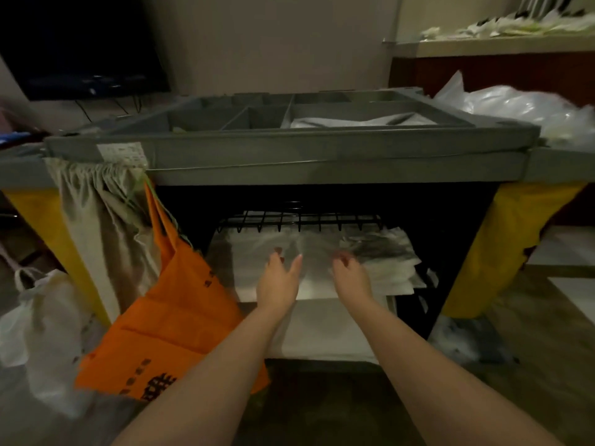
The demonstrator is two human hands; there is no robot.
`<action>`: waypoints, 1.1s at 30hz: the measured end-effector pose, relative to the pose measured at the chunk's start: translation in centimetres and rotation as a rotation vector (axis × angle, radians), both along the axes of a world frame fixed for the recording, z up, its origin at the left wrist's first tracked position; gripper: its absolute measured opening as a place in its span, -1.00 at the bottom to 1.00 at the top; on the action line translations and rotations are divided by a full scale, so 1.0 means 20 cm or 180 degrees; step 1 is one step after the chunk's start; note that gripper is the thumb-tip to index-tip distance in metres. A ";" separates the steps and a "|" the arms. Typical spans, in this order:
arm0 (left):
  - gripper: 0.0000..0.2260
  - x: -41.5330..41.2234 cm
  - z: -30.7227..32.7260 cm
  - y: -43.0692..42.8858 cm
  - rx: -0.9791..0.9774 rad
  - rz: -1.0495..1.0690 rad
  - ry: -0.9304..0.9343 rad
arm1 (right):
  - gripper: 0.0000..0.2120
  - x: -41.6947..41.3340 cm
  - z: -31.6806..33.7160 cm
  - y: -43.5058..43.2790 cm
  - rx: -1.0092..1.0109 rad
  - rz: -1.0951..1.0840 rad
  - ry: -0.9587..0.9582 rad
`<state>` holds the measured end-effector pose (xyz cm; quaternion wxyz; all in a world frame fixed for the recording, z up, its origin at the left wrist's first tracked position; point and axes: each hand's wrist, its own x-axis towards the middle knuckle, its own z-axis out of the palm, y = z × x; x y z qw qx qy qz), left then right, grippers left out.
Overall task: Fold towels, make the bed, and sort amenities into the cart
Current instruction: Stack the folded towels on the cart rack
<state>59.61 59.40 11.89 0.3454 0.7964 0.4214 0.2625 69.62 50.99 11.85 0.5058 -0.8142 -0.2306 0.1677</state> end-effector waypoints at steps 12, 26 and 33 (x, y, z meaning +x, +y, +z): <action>-0.39 0.46 -0.12 0.31 -0.1012 -0.0163 -0.1601 | -0.62 0.26 -0.11 0.45 0.1423 -0.0283 0.0583; -0.57 0.47 -0.11 0.18 -0.1827 -0.0102 -0.2413 | -0.78 0.18 -0.10 0.42 0.2184 -0.0159 0.1640; -0.94 0.17 -0.11 -0.01 -0.2433 0.0076 -0.2502 | -0.95 -0.07 -0.06 0.20 0.2273 -0.0642 0.1903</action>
